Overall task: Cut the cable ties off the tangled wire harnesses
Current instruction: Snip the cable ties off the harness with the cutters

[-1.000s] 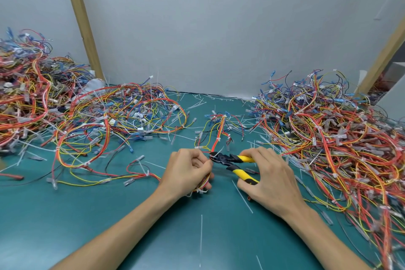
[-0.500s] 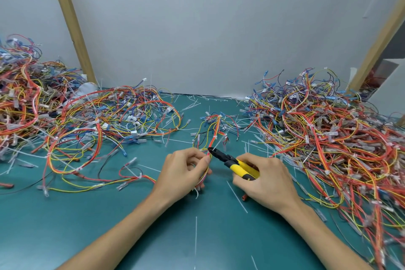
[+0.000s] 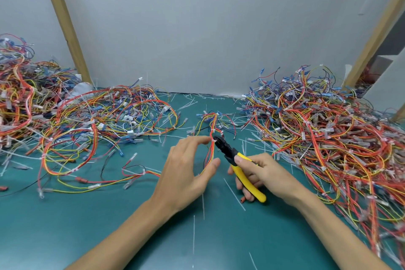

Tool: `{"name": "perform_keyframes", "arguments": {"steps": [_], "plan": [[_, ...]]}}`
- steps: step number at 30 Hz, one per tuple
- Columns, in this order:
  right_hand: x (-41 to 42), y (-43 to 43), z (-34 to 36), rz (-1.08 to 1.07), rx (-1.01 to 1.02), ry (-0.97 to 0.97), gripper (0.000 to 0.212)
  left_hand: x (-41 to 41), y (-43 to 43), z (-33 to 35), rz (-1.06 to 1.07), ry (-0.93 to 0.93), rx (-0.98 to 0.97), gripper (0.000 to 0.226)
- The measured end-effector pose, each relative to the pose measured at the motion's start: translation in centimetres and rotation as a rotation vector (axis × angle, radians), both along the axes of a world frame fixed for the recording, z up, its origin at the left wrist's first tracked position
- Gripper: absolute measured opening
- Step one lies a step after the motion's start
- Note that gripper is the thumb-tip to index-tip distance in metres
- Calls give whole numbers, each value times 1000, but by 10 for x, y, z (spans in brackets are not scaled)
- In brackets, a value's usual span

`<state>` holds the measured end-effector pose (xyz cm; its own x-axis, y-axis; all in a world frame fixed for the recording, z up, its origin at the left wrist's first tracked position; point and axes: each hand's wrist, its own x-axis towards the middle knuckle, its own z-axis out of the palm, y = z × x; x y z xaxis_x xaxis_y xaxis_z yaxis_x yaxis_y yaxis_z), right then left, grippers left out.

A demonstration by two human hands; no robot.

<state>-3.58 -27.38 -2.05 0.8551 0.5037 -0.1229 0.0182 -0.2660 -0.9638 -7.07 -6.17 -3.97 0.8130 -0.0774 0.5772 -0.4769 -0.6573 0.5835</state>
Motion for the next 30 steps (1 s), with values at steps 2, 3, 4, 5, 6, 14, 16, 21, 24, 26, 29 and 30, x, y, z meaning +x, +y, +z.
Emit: {"name": "perform_keyframes", "arguments": {"steps": [2,3,4,5,6,14,16,21,24,26,29,30], "plan": [[-1,0,1,1,-3,-4,60,1,-1,2,-43,83,-167,25],[-1,1,1,0,-11,-11,61,2,-1,4,-41,143,-262,18],[-2,2,1,-1,-23,-23,61,4,1,6,-30,206,-338,15],[-3,4,0,-3,-41,-41,60,6,3,7,-18,263,-381,16],[-4,5,0,-6,-63,-62,60,8,6,8,-12,313,-397,16],[-7,8,1,-50,-117,-123,59,11,13,11,-236,685,-624,26],[-8,9,1,-63,-129,-149,56,11,15,13,-321,741,-621,28],[-12,12,-1,-105,-159,-229,50,13,15,9,-285,720,-758,22],[-14,15,-2,-138,-181,-280,44,12,11,3,-213,647,-761,22],[-16,18,-3,-183,-225,-358,45,12,10,1,-214,605,-753,21],[-18,21,-7,-281,-441,-606,52,13,9,-2,-200,549,-727,23],[-19,21,-7,-309,-525,-678,52,13,9,-2,-193,536,-712,23]]}}
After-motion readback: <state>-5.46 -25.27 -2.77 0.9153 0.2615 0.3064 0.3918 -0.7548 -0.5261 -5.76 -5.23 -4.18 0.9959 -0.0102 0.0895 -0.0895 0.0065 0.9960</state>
